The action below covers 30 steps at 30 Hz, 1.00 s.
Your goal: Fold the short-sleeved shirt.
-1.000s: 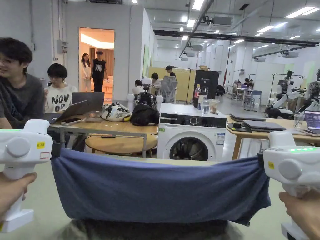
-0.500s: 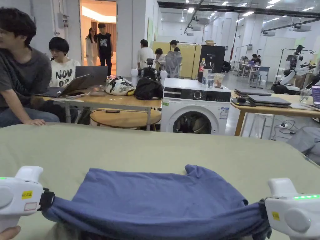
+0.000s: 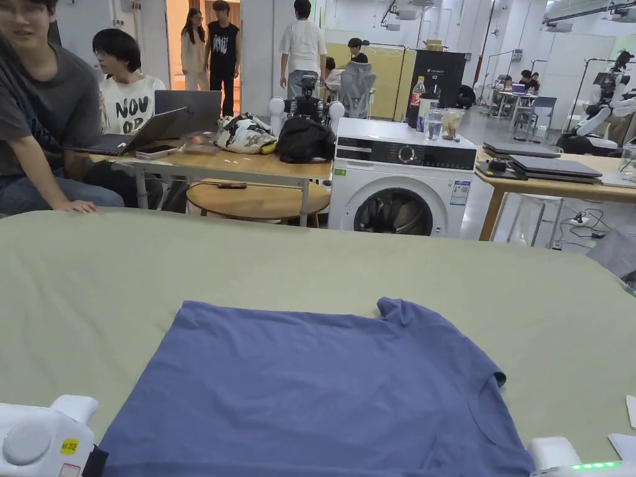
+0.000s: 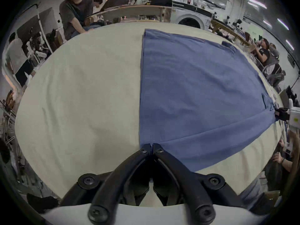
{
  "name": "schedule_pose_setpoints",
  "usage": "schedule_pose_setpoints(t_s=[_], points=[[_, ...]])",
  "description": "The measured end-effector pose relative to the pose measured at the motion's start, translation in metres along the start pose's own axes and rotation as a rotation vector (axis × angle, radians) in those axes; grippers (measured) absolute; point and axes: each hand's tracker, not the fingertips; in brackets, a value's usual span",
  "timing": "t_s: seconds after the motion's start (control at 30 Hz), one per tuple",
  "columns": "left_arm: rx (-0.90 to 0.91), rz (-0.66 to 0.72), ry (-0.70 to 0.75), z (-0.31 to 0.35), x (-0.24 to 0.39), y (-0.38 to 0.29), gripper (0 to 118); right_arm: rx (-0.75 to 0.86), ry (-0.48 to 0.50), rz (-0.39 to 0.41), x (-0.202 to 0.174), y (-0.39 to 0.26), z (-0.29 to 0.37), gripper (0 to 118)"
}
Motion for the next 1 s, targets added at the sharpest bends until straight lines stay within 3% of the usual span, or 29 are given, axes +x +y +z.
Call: schedule_pose_setpoints(t_s=[0.07, 0.13, 0.17, 0.27, 0.5, 0.53, 0.57, 0.6, 0.63, 0.67, 0.7, 0.9, 1.0], points=[[0.004, 0.012, 0.002, 0.002, 0.000, 0.005, 6, -0.003, -0.006, -0.003, 0.000, 0.002, -0.006, 14], [0.005, 0.030, 0.009, 0.012, 0.002, 0.011, 29, 0.007, -0.029, -0.003, -0.002, 0.009, 0.001, 43], [0.026, 0.036, 0.017, 0.017, 0.004, 0.015, 36, 0.023, -0.041, -0.009, -0.005, 0.015, 0.008, 52], [0.169, 0.024, 0.054, 0.036, 0.013, 0.026, 38, 0.137, -0.070, -0.028, -0.010, 0.029, 0.030, 52], [0.499, 0.025, 0.022, 0.053, 0.041, 0.026, 38, 0.455, -0.017, -0.184, -0.040, 0.045, 0.059, 52], [0.549, 0.027, 0.005, 0.055, 0.046, 0.023, 38, 0.508, 0.003, -0.201, -0.045, 0.043, 0.062, 52], [0.586, 0.029, 0.001, 0.057, 0.051, 0.020, 38, 0.534, 0.007, -0.209, -0.049, 0.043, 0.063, 42], [0.619, 0.026, 0.009, 0.059, 0.055, 0.018, 34, 0.561, 0.003, -0.208, -0.054, 0.042, 0.065, 24], [0.648, 0.021, 0.031, 0.059, 0.058, 0.015, 24, 0.588, 0.003, -0.200, -0.059, 0.041, 0.067, 5], [0.655, 0.011, 0.062, 0.060, 0.062, 0.014, 8, 0.602, -0.006, -0.193, -0.064, 0.040, 0.069, 0], [0.663, 0.001, 0.081, 0.060, 0.066, 0.013, 0, 0.616, -0.013, -0.190, -0.074, 0.037, 0.076, 0], [0.620, -0.010, 0.085, 0.067, 0.080, 0.011, 0, 0.618, 0.012, -0.180, -0.092, 0.037, 0.082, 0], [0.495, -0.011, 0.111, 0.066, 0.072, 0.014, 0, 0.588, 0.014, -0.192, -0.094, 0.038, 0.080, 0]])
